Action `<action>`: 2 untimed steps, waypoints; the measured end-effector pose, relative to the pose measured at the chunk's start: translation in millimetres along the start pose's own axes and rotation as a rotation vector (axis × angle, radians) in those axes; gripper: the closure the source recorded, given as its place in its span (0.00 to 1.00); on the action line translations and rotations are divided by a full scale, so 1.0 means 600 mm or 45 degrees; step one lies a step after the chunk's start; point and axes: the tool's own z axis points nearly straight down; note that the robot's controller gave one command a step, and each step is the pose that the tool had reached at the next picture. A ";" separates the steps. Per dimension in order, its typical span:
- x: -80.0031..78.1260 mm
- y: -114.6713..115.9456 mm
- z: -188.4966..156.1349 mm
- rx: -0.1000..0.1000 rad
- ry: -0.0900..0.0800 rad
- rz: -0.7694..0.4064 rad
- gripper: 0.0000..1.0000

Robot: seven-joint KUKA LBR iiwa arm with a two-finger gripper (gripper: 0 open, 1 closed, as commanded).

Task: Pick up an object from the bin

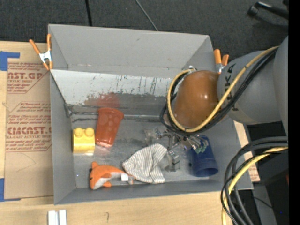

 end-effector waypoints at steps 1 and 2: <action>-0.002 0.046 0.012 -0.002 -0.001 0.327 1.00; -0.002 0.045 0.012 -0.001 -0.001 0.327 0.00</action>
Offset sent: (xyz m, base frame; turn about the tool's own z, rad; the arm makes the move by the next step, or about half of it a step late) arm 0.0000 0.0000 0.0000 0.0000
